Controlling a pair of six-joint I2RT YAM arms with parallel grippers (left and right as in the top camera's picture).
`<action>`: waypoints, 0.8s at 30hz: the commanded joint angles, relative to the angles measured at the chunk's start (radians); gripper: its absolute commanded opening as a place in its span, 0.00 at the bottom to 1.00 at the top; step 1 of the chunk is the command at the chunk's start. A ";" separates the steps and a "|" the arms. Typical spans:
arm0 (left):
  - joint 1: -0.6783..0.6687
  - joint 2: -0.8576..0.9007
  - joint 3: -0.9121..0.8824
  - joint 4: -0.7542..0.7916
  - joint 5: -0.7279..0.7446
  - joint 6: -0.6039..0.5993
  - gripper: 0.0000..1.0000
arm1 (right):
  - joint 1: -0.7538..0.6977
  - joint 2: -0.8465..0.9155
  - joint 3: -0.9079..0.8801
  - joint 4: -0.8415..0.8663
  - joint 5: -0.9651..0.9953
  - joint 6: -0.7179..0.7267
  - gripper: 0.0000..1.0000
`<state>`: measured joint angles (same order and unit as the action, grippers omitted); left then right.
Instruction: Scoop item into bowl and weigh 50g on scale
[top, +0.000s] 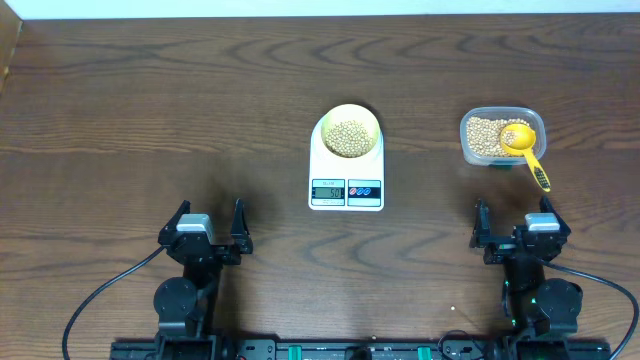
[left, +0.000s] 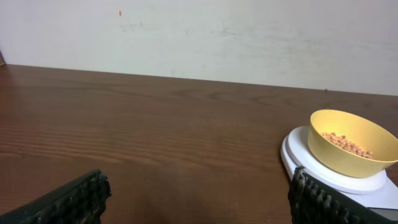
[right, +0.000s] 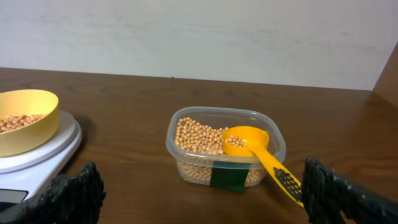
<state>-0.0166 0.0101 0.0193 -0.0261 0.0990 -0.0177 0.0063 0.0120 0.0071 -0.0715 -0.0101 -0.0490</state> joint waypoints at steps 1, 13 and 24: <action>0.005 -0.009 -0.015 -0.038 0.013 0.021 0.94 | 0.008 -0.006 -0.002 -0.006 0.005 -0.012 0.99; 0.005 -0.009 -0.015 -0.041 -0.022 0.021 0.94 | 0.008 -0.006 -0.002 -0.006 0.004 -0.012 0.99; 0.005 -0.009 -0.015 -0.041 -0.021 0.021 0.94 | 0.008 -0.006 -0.002 -0.006 0.004 -0.012 0.99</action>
<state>-0.0166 0.0101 0.0193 -0.0292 0.0757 -0.0177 0.0063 0.0120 0.0071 -0.0711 -0.0101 -0.0486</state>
